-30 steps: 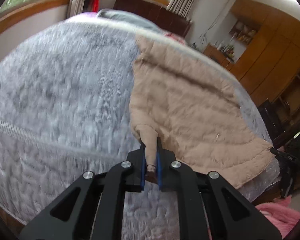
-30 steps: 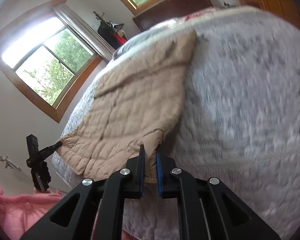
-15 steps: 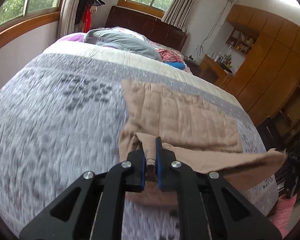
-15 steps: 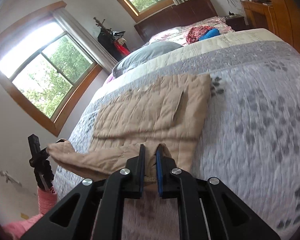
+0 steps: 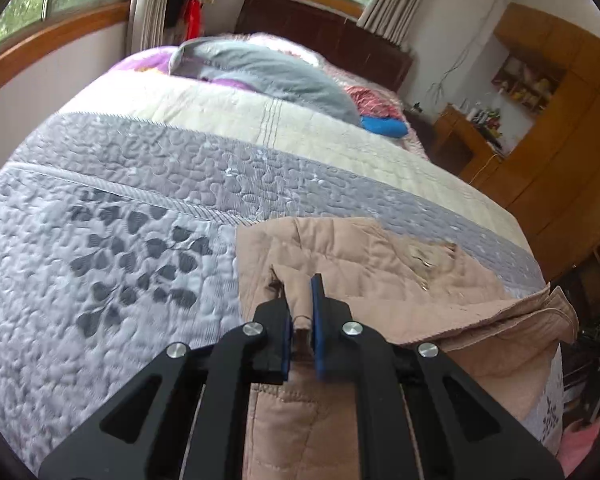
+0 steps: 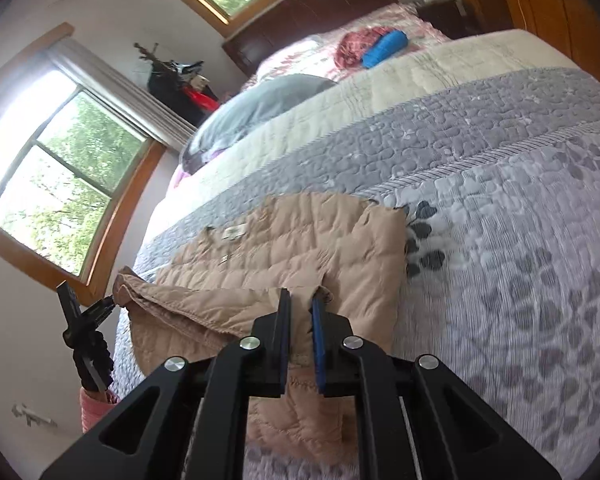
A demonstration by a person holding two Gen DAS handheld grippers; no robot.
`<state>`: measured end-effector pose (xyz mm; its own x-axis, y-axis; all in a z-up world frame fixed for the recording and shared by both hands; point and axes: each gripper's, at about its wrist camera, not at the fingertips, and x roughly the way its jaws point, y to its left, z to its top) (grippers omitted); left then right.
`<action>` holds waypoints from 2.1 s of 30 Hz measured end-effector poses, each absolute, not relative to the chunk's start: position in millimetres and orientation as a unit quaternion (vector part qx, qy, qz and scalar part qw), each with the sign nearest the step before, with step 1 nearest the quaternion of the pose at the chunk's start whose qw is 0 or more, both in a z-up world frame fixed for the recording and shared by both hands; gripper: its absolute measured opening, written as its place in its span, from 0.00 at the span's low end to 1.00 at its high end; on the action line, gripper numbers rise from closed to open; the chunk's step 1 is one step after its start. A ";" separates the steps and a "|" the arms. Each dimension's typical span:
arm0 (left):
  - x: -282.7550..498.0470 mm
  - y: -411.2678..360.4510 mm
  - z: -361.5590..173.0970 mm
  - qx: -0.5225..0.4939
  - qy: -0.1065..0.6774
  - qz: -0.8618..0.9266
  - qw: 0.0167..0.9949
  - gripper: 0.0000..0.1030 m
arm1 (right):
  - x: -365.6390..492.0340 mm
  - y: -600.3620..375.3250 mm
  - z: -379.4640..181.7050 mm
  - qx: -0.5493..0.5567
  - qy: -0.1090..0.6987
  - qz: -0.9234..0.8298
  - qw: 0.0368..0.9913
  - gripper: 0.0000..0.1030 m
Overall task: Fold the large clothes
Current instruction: 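Lay the hem over the coat body with both grippers and release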
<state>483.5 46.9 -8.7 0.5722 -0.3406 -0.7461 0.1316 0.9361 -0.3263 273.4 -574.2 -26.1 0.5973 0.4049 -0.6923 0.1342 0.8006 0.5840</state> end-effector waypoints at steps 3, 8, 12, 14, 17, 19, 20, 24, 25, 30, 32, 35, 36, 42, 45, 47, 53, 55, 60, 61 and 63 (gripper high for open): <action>509.5 38.4 -26.9 -0.117 0.462 -0.123 0.870 0.07 | 297.4 -578.9 -40.0 0.309 0.457 0.071 0.831 0.09; 541.0 29.4 -52.8 -0.120 0.486 -0.115 0.858 0.07 | 330.0 -588.2 -66.5 0.319 0.480 0.057 0.815 0.09; 560.7 26.1 -72.5 -0.127 0.504 -0.109 0.848 0.09 | 349.4 -595.0 -90.2 0.330 0.495 0.047 0.802 0.09; 566.1 24.7 -79.1 -0.127 0.508 -0.108 0.845 0.10 | 354.6 -596.8 -100.4 0.336 0.500 0.044 0.797 0.09; 570.3 24.8 -84.4 -0.133 0.510 -0.108 0.843 0.11 | 358.2 -600.1 -112.5 0.347 0.503 0.046 0.791 0.09; 571.0 25.5 -83.7 -0.137 0.511 -0.110 0.841 0.11 | 358.2 -600.9 -115.0 0.348 0.501 0.048 0.791 0.10; 570.7 27.3 -81.3 -0.141 0.512 -0.115 0.839 0.13 | 355.8 -601.1 -113.7 0.349 0.498 0.050 0.792 0.11; 565.0 43.8 -66.2 -0.186 0.508 -0.143 0.829 0.24 | 341.7 -607.5 -95.7 0.343 0.474 0.044 0.810 0.55; 561.3 51.3 -60.2 -0.203 0.503 -0.152 0.826 0.30 | 336.6 -611.1 -90.1 0.342 0.464 0.036 0.817 0.59; 533.9 77.3 -32.0 -0.203 0.466 -0.134 0.851 0.50 | 306.0 -608.5 -71.6 0.324 0.441 0.060 0.835 0.51; 520.8 79.9 -29.2 -0.195 0.465 -0.131 0.853 0.50 | 293.4 -596.1 -72.4 0.307 0.448 0.065 0.837 0.51; 495.0 75.7 -35.5 -0.166 0.475 -0.142 0.853 0.50 | 279.4 -575.8 -81.4 0.290 0.464 0.076 0.833 0.51; 483.9 69.6 -39.9 -0.153 0.479 -0.149 0.851 0.50 | 275.1 -568.9 -85.6 0.287 0.468 0.081 0.832 0.51; 443.7 45.2 -62.7 -0.134 0.488 -0.176 0.844 0.44 | 269.6 -536.7 -105.6 0.267 0.492 0.082 0.824 0.37; 440.5 36.3 -68.6 -0.110 0.484 -0.156 0.854 0.24 | 271.8 -530.0 -102.8 0.249 0.490 0.065 0.833 0.14; 439.4 33.8 -63.7 -0.108 0.474 -0.147 0.862 0.13 | 274.4 -527.1 -91.9 0.248 0.475 0.070 0.841 0.10; 438.8 32.8 -48.9 -0.097 0.433 -0.141 0.885 0.11 | 285.1 -521.7 -82.4 0.222 0.472 0.036 0.852 0.09; 448.2 33.8 -66.4 -0.104 0.458 -0.135 0.872 0.11 | 291.0 -524.2 -98.8 0.234 0.486 0.033 0.842 0.09; 459.6 33.9 -96.3 -0.098 0.474 -0.152 0.862 0.15 | 297.0 -537.7 -132.9 0.285 0.496 0.055 0.818 0.10; 460.3 33.1 -96.6 -0.096 0.474 -0.151 0.862 0.15 | 297.3 -540.2 -137.7 0.296 0.495 0.060 0.814 0.10; 462.6 32.1 -96.7 -0.096 0.478 -0.147 0.861 0.15 | 296.7 -544.7 -141.6 0.312 0.494 0.065 0.809 0.10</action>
<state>462.6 32.1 -96.7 0.5000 -0.3438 -0.7949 0.1612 0.9387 -0.3047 296.7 -544.7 -141.6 0.5044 0.4129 -0.7584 0.2031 0.7969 0.5689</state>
